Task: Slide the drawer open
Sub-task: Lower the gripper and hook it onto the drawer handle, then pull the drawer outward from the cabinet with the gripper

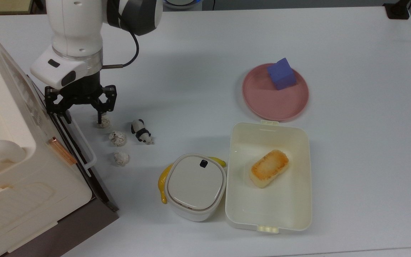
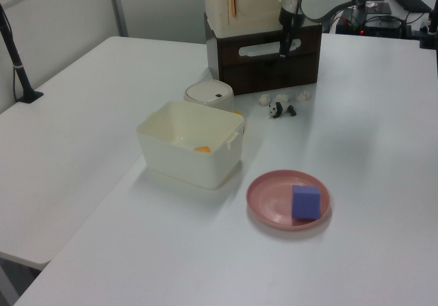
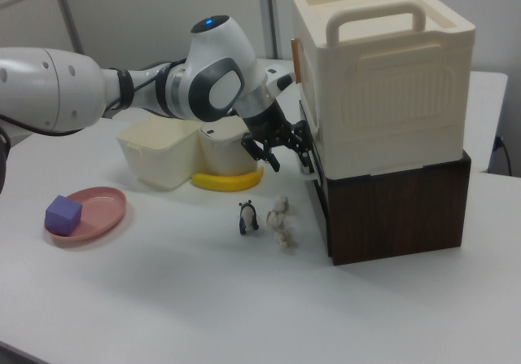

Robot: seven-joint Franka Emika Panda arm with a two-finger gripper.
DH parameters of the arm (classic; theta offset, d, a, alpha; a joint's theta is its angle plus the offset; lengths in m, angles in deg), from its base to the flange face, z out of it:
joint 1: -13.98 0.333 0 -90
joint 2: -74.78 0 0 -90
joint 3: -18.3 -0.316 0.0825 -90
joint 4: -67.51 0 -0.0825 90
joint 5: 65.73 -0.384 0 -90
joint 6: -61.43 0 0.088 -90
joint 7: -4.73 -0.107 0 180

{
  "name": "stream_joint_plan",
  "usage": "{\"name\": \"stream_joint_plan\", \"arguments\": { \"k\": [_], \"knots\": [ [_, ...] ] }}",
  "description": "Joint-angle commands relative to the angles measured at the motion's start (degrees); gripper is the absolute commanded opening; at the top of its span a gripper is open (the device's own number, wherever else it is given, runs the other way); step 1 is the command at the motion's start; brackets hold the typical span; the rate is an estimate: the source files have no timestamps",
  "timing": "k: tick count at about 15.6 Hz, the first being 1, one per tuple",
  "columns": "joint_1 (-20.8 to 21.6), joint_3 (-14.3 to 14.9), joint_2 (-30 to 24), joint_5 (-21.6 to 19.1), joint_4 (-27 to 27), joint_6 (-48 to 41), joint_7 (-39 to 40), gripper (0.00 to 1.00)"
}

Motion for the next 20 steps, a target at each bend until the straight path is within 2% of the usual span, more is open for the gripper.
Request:
{"name": "stream_joint_plan", "arguments": {
  "k": [1,4,8,10,13,16,20],
  "knots": [
    [0.73,1.95,1.09,1.10,0.72,0.74,4.07,0.58],
    [0.91,2.82,1.01,1.18,0.72,0.74,4.16,0.56],
    [1.52,2.92,0.83,1.01,-0.07,-0.13,8.02,0.31],
    [2.74,2.92,0.22,1.01,-1.47,-2.84,9.78,0.27],
    [4.15,2.92,-1.71,0.31,-1.48,-11.27,13.90,0.27],
    [6.53,2.74,-5.22,-0.05,-1.56,-19.63,14.62,0.27],
    [8.37,2.13,-6.64,-1.98,-1.48,-24.30,13.92,0.28]
  ]
}}
